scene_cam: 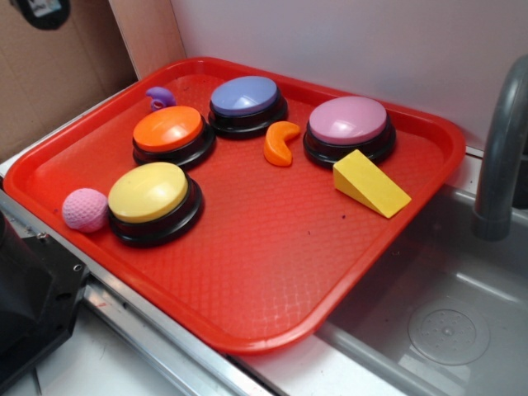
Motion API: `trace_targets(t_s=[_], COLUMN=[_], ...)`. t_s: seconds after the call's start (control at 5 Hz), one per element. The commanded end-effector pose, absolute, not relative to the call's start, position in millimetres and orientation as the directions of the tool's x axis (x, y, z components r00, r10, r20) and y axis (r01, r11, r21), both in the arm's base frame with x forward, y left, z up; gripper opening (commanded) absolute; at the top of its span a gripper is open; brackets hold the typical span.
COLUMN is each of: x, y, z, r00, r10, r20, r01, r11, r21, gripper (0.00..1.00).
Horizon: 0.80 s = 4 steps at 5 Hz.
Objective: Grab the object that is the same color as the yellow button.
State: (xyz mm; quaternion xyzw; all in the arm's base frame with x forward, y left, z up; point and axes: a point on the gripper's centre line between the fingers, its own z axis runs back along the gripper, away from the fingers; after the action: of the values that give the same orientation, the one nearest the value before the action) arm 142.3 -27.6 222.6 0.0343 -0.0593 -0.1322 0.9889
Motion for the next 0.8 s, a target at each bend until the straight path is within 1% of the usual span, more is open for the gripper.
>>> trace_targets(t_s=[0.0,0.2,0.4,0.6], x=[182,205,226,248], y=[-62,-71,-78,-88], z=[206,192,175,157], r00=[0.742,0.619,0.513,0.373], r10=[-0.646,-0.763,-0.838,-0.906], r20=[0.179,0.186,0.187,0.2], r01=[0.626,0.752,0.834,0.904], r11=[0.763,0.644,0.538,0.403], r21=[0.16,0.138,0.126,0.141], gripper=[1.0,1.0,1.0,1.0])
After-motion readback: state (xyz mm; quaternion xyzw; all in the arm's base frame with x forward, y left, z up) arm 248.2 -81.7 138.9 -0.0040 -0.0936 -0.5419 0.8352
